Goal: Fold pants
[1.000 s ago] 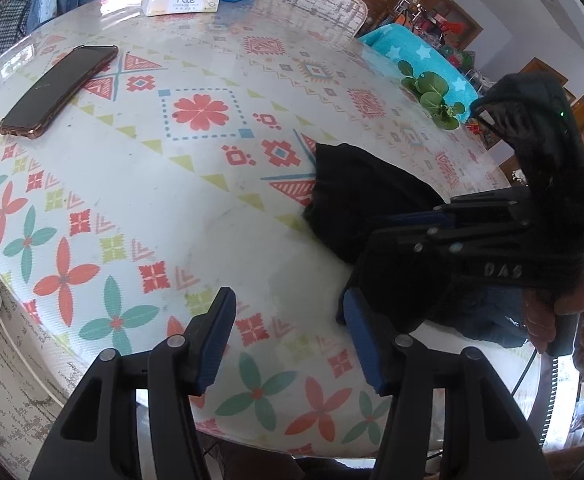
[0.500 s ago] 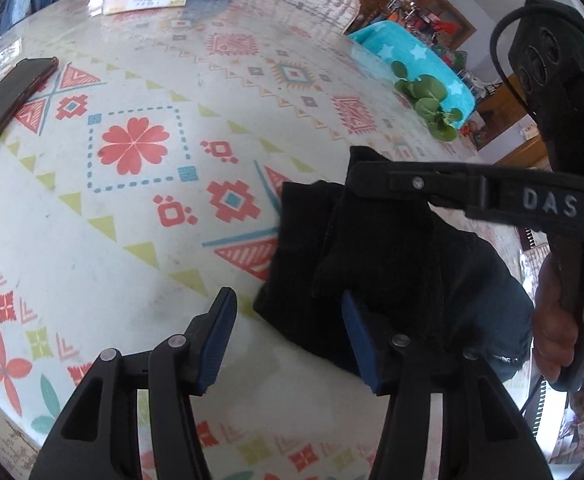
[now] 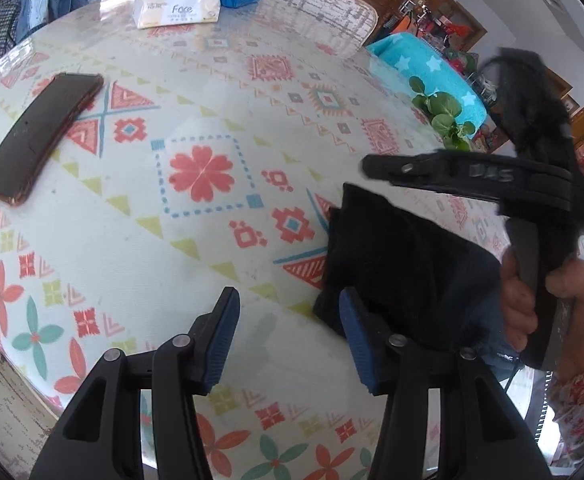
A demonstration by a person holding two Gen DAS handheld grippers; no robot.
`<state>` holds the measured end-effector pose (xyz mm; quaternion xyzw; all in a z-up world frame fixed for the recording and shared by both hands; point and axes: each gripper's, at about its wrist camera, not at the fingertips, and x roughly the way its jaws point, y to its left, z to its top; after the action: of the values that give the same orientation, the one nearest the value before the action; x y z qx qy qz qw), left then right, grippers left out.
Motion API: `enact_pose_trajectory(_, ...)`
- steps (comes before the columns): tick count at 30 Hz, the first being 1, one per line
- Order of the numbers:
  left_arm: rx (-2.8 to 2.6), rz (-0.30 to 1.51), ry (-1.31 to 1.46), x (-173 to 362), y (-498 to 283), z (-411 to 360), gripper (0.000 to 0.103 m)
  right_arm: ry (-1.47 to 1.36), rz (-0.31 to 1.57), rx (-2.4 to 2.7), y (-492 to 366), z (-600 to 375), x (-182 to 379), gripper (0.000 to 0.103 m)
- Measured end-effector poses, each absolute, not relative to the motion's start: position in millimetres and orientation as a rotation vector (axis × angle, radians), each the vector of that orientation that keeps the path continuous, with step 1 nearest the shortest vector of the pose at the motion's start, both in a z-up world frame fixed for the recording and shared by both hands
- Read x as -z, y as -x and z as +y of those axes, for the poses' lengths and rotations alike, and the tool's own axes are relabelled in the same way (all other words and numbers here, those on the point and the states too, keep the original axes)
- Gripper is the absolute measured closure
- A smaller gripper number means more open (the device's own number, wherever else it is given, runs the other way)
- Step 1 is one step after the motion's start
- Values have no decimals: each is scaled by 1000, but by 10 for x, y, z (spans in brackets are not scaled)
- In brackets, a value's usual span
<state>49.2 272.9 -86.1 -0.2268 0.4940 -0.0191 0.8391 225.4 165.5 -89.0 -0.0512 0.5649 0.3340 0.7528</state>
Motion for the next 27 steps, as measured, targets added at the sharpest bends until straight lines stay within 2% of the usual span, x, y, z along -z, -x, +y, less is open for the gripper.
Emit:
enact_pose_trajectory(1, 46, 1041, 468, 814, -542, 2712, 52, 62, 1204, -716, -2251, 1548, 784, 45)
enact_pose_trajectory(3, 62, 1024, 436, 729, -657, 2634, 52, -12, 1155, -656, -2208, 1271, 609, 42)
enact_pose_trajectory(6, 113, 1018, 353, 640, -911, 2374, 52, -6, 1119, -518, -2018, 839, 550, 42)
enact_pose_trajectory(9, 180, 1015, 301, 627, -1098, 2085, 52, 52, 1140, -371, -1741, 437, 723, 42)
enact_pose_trajectory(16, 216, 1142, 183, 1040, -1303, 1629, 52, -99, 1274, -150, -1241, -520, 1233, 43)
enact_pose_trajectory(22, 168, 1134, 24, 1109, -1170, 1535, 52, -155, 1256, -123, -765, -963, 1231, 40)
enact_pose_trajectory(27, 99, 1149, 21, 1078, -1047, 1623, 51, -145, 1208, -75, -554, -1400, 1061, 40)
